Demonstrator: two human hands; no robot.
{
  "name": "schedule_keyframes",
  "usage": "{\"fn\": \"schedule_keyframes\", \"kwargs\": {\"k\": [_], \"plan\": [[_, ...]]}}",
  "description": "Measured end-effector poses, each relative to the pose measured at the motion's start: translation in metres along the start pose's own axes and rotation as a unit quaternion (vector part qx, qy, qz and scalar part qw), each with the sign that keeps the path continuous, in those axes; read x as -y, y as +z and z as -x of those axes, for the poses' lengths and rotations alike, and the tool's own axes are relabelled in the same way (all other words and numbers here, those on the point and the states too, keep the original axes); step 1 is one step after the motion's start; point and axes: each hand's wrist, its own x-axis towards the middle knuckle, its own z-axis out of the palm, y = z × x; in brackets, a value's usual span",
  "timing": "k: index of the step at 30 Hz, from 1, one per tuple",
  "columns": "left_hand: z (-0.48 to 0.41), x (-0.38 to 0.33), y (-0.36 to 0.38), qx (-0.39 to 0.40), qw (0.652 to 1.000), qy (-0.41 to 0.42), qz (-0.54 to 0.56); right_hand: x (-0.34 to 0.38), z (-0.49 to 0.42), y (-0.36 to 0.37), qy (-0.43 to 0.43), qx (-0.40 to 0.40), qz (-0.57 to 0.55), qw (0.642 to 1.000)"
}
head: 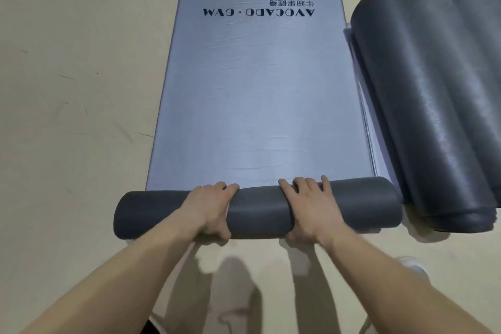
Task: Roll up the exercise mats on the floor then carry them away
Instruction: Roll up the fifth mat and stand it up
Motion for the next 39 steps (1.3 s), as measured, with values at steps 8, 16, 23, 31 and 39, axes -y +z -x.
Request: {"fn": "schedule_keyframes", "kwargs": {"k": [8,16,23,31,39], "plan": [[0.012,-0.017,0.012,-0.138,0.986,-0.071,-0.063,-0.017,-0.033,-0.029,-0.004,0.046,-0.052,0.998],[-0.030,0.017,-0.032,-0.083,0.996,-0.015,0.042,0.001,-0.029,-0.020,0.035,-0.098,-0.013,0.994],[-0.027,0.037,-0.031,-0.276,0.958,-0.066,0.029,-0.028,-0.094,-0.080,0.002,0.046,-0.072,0.996],[-0.061,0.058,-0.042,-0.194,0.980,-0.029,0.030,-0.017,-0.085,-0.047,0.027,-0.134,0.011,0.990],[-0.048,0.031,-0.027,-0.219,0.972,-0.046,-0.067,-0.021,-0.104,-0.076,-0.013,-0.048,0.053,0.997]]}}
